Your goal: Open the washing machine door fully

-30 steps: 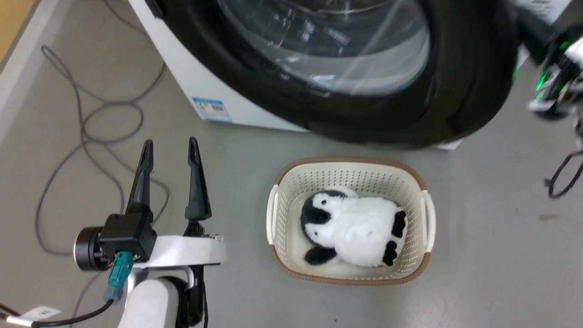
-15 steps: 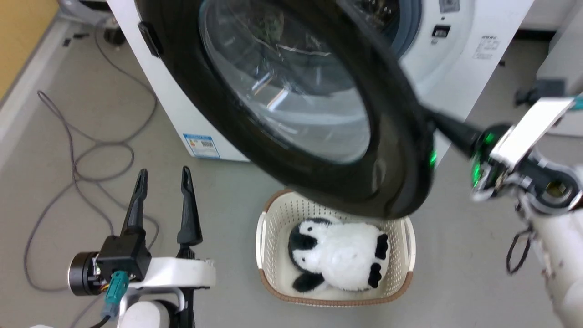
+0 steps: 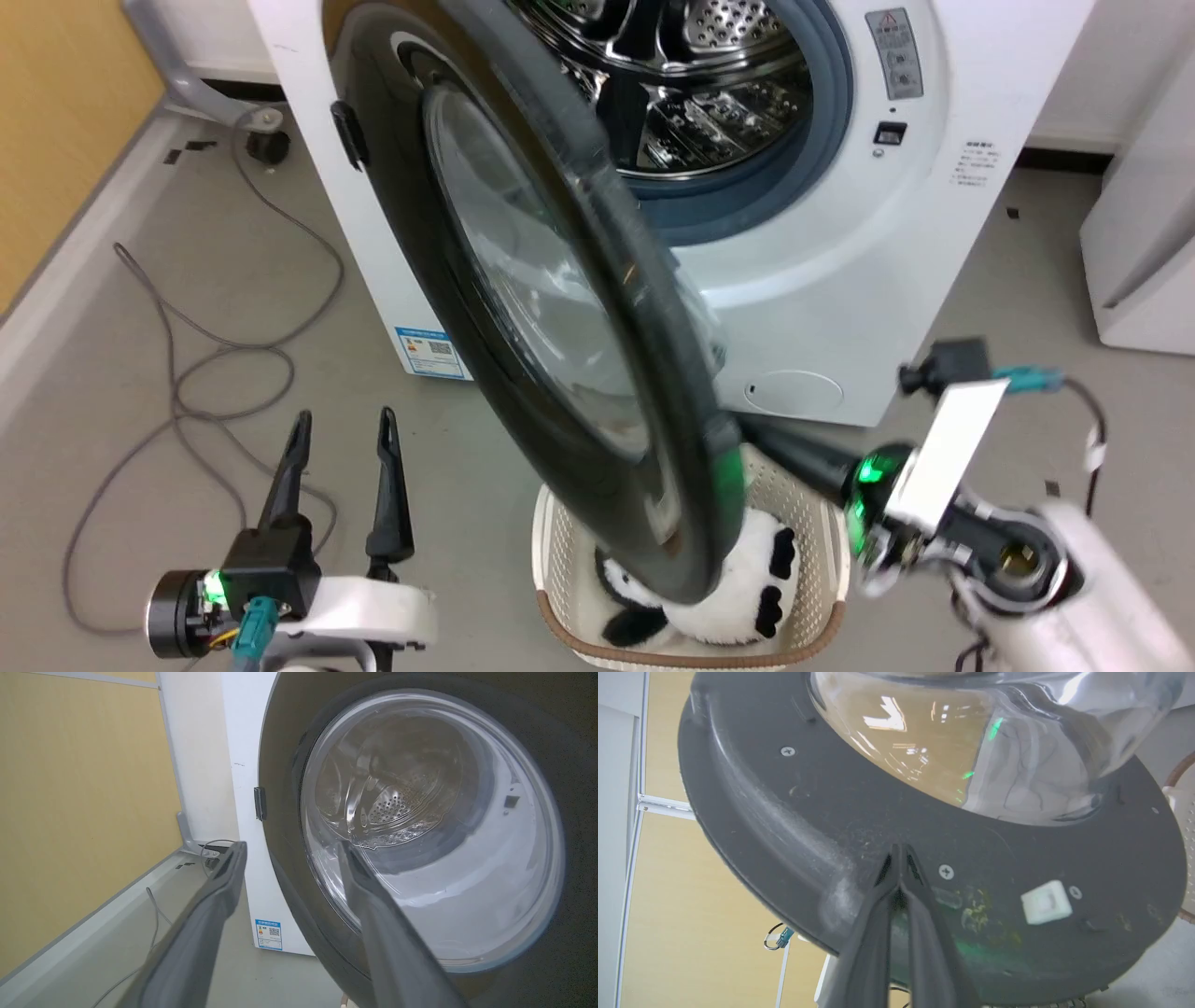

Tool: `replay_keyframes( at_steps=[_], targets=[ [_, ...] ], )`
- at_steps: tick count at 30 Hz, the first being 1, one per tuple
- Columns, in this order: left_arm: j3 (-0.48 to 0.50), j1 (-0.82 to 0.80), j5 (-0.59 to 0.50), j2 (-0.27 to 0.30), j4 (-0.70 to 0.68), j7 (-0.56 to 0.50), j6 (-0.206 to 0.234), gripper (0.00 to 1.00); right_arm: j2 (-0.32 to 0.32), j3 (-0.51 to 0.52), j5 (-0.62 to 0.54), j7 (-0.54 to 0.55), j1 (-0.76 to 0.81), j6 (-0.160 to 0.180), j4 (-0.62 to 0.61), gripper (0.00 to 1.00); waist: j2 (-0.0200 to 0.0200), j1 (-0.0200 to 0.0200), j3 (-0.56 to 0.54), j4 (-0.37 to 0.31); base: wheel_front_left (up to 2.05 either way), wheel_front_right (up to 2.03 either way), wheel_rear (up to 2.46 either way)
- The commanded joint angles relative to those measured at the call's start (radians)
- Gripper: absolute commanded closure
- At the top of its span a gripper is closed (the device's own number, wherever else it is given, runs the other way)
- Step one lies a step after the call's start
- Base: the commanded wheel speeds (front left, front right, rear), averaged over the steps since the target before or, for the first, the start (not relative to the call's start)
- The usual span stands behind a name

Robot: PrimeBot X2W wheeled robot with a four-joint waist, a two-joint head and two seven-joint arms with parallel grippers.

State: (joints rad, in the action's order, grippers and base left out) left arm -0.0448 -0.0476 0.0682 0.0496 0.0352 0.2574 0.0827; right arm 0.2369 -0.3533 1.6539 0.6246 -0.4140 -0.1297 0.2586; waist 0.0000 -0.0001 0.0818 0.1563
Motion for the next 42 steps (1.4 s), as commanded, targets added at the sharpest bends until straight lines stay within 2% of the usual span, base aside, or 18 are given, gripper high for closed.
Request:
replay_keyframes(
  at_steps=[1, 14, 19, 22, 27, 31, 40, 42],
  targets=[
    [0.005, 0.016, -0.006, 0.001, 0.004, 0.004, -0.007, 0.00, -0.013, -0.012, -0.002, 0.009, 0.030, -0.001, -0.014, 1.00, 0.0000, 0.0001, -0.008, 0.007, 0.00, 0.00, 0.00],
    [0.000, 0.031, -0.002, 0.001, 0.030, 0.004, -0.006, 0.00, -0.112, -0.098, -0.008, 0.012, 0.165, -0.001, -0.102, 1.00, 0.0000, 0.0001, -0.017, 0.031, 0.00, 0.00, 0.00],
    [-0.001, 0.034, -0.001, 0.001, 0.035, 0.004, -0.004, 0.00, -0.126, -0.130, -0.026, 0.015, 0.198, -0.001, -0.131, 1.00, 0.0000, 0.0001, -0.018, 0.029, 0.00, 0.00, 0.00],
    [-0.002, 0.035, 0.001, 0.001, 0.037, 0.004, -0.002, 0.00, -0.129, -0.104, -0.036, -0.025, 0.215, -0.001, -0.144, 1.00, 0.0000, 0.0001, -0.020, 0.027, 0.00, 0.00, 0.00],
    [-0.001, 0.042, 0.002, 0.001, 0.042, 0.004, -0.001, 0.00, -0.133, -0.010, -0.079, -0.167, 0.216, -0.001, -0.167, 1.00, 0.0000, 0.0001, -0.034, 0.013, 0.00, 0.00, 0.00],
    [0.003, 0.048, 0.001, 0.001, 0.046, 0.004, -0.002, 0.00, -0.124, 0.070, -0.181, -0.339, 0.214, -0.001, -0.212, 1.00, 0.0000, 0.0001, -0.045, 0.001, 0.00, 0.00, 0.00],
    [0.016, 0.062, 0.001, 0.001, 0.046, 0.004, -0.004, 0.00, -0.012, 0.124, -0.624, -0.825, 0.250, -0.001, -0.274, 1.00, 0.0000, 0.0001, -0.068, -0.023, 0.00, 0.00, 0.00],
    [0.020, 0.066, 0.001, 0.001, 0.043, 0.004, -0.003, 0.00, 0.010, 0.149, -0.747, -0.872, 0.260, -0.001, -0.273, 1.00, 0.0000, 0.0001, -0.070, -0.030, 0.00, 0.00, 0.00]
  ],
)
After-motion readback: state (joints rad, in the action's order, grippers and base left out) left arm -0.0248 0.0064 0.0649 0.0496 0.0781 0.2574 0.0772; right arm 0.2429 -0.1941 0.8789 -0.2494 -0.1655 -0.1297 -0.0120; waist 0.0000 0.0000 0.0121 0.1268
